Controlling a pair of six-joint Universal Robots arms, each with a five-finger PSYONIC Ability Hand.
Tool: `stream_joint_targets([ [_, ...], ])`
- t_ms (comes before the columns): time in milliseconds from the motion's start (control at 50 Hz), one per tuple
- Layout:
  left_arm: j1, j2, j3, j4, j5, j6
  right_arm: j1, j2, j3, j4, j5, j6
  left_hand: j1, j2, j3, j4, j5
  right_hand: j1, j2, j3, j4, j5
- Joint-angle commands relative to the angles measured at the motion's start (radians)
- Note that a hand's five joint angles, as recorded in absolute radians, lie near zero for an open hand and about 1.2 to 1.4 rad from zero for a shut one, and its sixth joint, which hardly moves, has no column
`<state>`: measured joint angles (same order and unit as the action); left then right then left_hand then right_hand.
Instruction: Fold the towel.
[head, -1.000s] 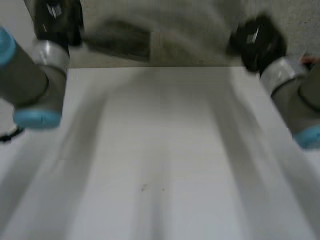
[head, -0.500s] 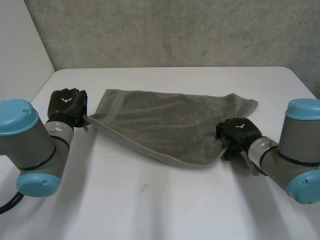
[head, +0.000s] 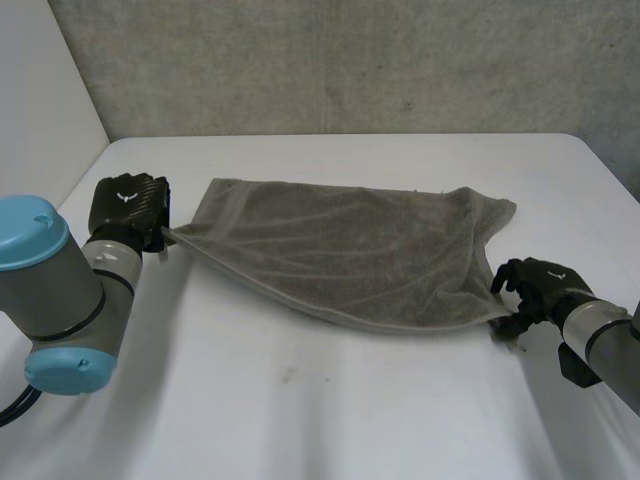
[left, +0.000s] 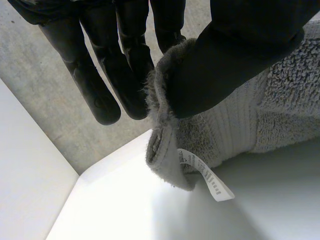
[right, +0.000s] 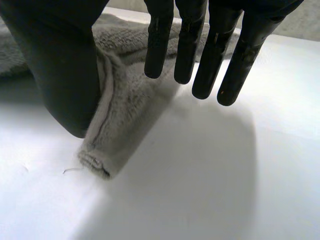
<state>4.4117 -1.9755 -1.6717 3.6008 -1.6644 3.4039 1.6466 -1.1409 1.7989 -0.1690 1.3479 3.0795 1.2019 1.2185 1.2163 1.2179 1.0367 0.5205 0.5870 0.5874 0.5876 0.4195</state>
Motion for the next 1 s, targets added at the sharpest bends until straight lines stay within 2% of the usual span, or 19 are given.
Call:
stream_joint_targets([
  [20,0.002,0.003,-0.005,-0.016,0.0,0.002,-0.031,-0.037,0.042,-0.012,-0.007,-0.013,0.194,0.178,0.18,0.178,0.185,0.528,0.462,0.461,0.461,0.454],
  [40,0.0,0.01,-0.009,-0.025,0.0,0.003,-0.039,-0.048,0.051,-0.023,-0.016,-0.016,0.194,0.178,0.18,0.178,0.185,0.792,0.725,0.725,0.725,0.718],
  [80,0.0,0.023,-0.013,-0.04,0.0,0.005,-0.047,-0.053,0.056,-0.041,-0.03,-0.021,0.194,0.178,0.18,0.178,0.185,0.875,0.808,0.808,0.808,0.801],
  [160,-0.003,0.07,-0.013,-0.121,0.0,0.009,-0.05,-0.066,0.054,-0.057,-0.078,-0.044,0.194,0.178,0.18,0.178,0.185,0.876,0.809,0.809,0.809,0.802],
  [280,-0.005,0.172,0.001,-0.235,0.0,0.006,-0.053,-0.27,0.013,-0.026,-0.101,-0.217,0.194,0.178,0.18,0.178,0.185,0.876,0.809,0.809,0.809,0.802],
  [320,-0.003,0.266,0.018,-0.313,0.003,0.008,-0.051,-0.324,-0.004,0.006,-0.101,-0.268,0.194,0.178,0.18,0.178,0.185,0.876,0.809,0.809,0.809,0.802],
  [360,-0.003,0.311,0.035,-0.348,0.005,0.008,-0.05,-0.434,-0.065,0.099,-0.101,-0.359,0.194,0.178,0.18,0.178,0.185,0.876,0.809,0.809,0.809,0.802],
  [420,-0.003,0.394,0.076,-0.408,0.006,0.009,-0.05,-0.529,-0.163,0.21,-0.105,-0.409,0.194,0.178,0.18,0.178,0.185,0.876,0.809,0.809,0.809,0.802],
  [540,-0.003,0.48,0.187,-0.539,0.011,0.017,-0.048,-0.563,-0.332,0.367,-0.105,-0.446,0.194,0.178,0.18,0.178,0.185,0.876,0.809,0.809,0.809,0.802],
  [580,-0.003,0.48,0.214,-0.571,0.012,0.017,-0.048,-0.55,-0.43,0.477,-0.107,-0.499,0.194,0.178,0.18,0.178,0.185,0.876,0.809,0.809,0.809,0.802],
  [640,0.005,0.471,0.253,-0.616,0.012,0.017,-0.05,-0.531,-0.461,0.522,-0.105,-0.539,0.194,0.178,0.18,0.178,0.185,0.876,0.809,0.809,0.809,0.802],
  [720,0.02,0.425,0.259,-0.631,0.014,0.017,-0.047,-0.386,-0.501,0.607,-0.082,-0.671,0.194,0.178,0.18,0.178,0.185,0.876,0.809,0.809,0.809,0.802],
  [760,0.026,0.309,0.267,-0.642,0.012,0.028,-0.036,-0.333,-0.503,0.618,-0.062,-0.705,0.194,0.178,0.18,0.178,0.185,0.876,0.809,0.809,0.809,0.802],
  [820,0.026,0.251,0.273,-0.645,0.012,0.037,-0.025,-0.223,-0.506,0.621,-0.003,-0.755,0.194,0.178,0.18,0.178,0.185,0.876,0.809,0.809,0.809,0.802],
  [860,0.026,0.128,0.293,-0.642,0.011,0.063,-0.013,-0.168,-0.512,0.62,0.031,-0.768,0.194,0.178,0.18,0.178,0.185,0.876,0.809,0.809,0.809,0.802],
  [900,0.026,0.063,0.311,-0.64,0.009,0.078,0.041,-0.059,-0.55,0.612,0.089,-0.774,0.194,0.178,0.18,0.178,0.185,0.876,0.809,0.809,0.809,0.802],
  [920,0.026,0.002,0.337,-0.64,0.009,0.09,0.041,-0.059,-0.55,0.612,0.089,-0.774,0.194,0.178,0.18,0.178,0.185,0.876,0.809,0.809,0.809,0.802],
  [960,0.026,-0.06,0.372,-0.64,0.008,0.101,0.106,0.056,-0.628,0.585,0.131,-0.775,0.194,0.178,0.18,0.178,0.185,0.876,0.809,0.809,0.809,0.802],
  [1000,0.026,-0.114,0.415,-0.645,0.008,0.109,0.127,0.105,-0.679,0.56,0.149,-0.775,0.194,0.178,0.18,0.178,0.185,0.876,0.809,0.809,0.809,0.802],
])
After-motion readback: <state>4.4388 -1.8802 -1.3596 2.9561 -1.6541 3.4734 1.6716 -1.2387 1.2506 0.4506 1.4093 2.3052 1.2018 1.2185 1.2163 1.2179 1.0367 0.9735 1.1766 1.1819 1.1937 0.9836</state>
